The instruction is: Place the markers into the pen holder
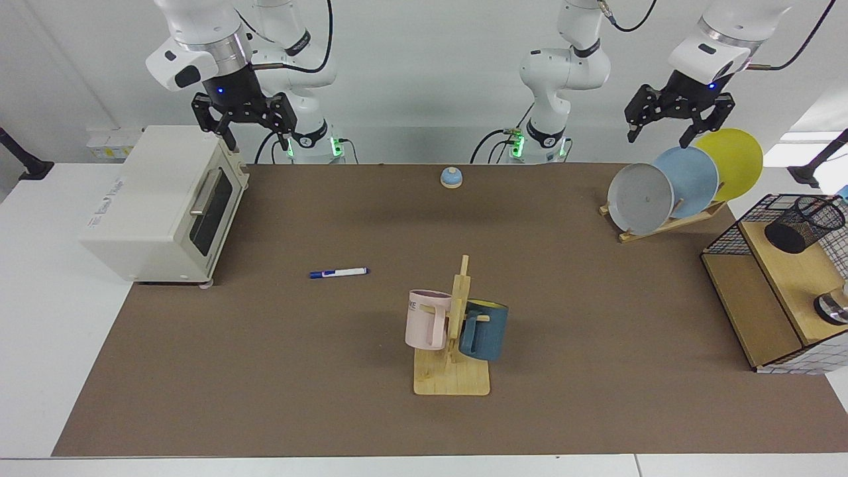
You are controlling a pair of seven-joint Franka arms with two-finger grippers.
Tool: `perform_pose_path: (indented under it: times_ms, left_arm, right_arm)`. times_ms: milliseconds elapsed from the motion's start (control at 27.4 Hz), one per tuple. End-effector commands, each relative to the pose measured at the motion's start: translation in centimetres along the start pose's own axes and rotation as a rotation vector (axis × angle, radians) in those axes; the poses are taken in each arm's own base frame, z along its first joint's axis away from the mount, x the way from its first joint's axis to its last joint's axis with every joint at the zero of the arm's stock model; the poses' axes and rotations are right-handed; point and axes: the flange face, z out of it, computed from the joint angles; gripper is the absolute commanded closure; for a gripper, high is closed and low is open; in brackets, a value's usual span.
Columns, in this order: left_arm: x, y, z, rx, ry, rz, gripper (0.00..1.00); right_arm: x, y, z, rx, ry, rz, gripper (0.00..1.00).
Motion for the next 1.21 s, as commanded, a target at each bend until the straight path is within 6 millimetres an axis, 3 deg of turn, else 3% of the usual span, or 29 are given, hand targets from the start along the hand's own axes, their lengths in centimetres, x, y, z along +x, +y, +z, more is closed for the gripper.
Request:
perform_pose_path:
  times_ms: [0,694,949,1169]
  left_arm:
    - [-0.5,0.3,-0.3,-0.003,-0.001,-0.003,0.00]
    - [-0.7,0.5,-0.4,-0.012,-0.005,-0.009,0.00]
    - [-0.8,0.5,-0.4,-0.014,-0.006,-0.010,0.00]
    - [-1.0,0.4,-0.4,-0.014,-0.006,-0.013,0.00]
  right_arm:
    - [-0.5,-0.1,0.0,0.012,0.008,0.008,0.00]
    - [-1.2,-0.2,0.2,0.005,-0.013,0.007,0.00]
    - [-1.8,-0.3,2.7,0.008,0.028,0.198,0.00]
    - [-0.8,-0.8,4.9,0.014,0.028,0.380,0.00]
